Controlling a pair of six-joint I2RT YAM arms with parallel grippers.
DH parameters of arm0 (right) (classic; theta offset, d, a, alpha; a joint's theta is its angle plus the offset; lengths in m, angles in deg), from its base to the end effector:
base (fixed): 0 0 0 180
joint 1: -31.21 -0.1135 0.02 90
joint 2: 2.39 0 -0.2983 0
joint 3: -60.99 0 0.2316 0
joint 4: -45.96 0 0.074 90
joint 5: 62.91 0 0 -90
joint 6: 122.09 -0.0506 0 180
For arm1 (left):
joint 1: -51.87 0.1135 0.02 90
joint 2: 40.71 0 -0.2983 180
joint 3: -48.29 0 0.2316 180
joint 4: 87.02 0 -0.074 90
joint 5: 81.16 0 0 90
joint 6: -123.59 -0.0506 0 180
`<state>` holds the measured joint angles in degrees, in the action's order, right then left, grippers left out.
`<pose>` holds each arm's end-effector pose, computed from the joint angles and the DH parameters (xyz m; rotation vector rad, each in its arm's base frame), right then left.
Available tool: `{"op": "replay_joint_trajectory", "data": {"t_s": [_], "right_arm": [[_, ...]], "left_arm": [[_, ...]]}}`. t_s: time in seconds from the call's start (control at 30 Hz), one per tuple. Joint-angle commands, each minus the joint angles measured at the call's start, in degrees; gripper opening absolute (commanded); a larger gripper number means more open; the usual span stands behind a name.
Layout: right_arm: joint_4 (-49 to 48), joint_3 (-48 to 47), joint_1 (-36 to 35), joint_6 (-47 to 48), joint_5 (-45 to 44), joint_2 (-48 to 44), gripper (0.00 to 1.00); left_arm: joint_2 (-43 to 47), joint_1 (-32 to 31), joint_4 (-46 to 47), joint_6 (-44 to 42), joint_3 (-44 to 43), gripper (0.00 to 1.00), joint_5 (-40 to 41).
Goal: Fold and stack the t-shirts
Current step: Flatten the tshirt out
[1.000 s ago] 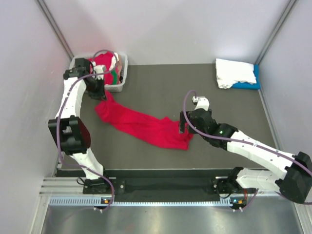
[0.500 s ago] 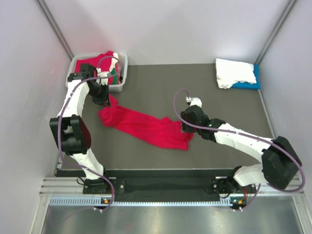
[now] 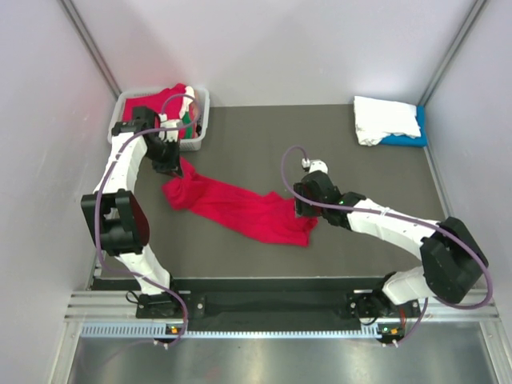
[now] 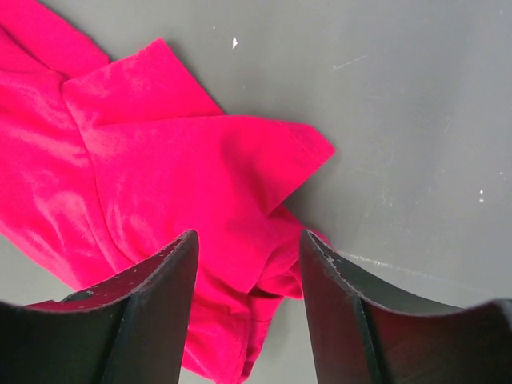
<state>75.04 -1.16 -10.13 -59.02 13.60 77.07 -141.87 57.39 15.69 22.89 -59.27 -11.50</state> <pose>0.2117 0.1705 0.2487 -0.1860 2.3649 0.3000 0.3477 0.0159 0.3172 0.2060 2.7269 -0.4205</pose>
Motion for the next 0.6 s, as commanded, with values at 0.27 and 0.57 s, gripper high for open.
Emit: {"op": "replay_joint_trajectory", "data": {"t_s": [0.27, 0.57], "right_arm": [[-2.72, -8.94, 3.37, 2.68, 4.62, 7.19, 0.48], [-4.22, -6.48, 3.99, 0.75, 6.99, 9.13, 0.53]], "left_arm": [[3.78, 0.11, -0.38, -1.08, 0.62, 0.00, -1.81], [4.31, 0.19, -0.56, -1.61, 0.53, 0.00, -1.81]]}}
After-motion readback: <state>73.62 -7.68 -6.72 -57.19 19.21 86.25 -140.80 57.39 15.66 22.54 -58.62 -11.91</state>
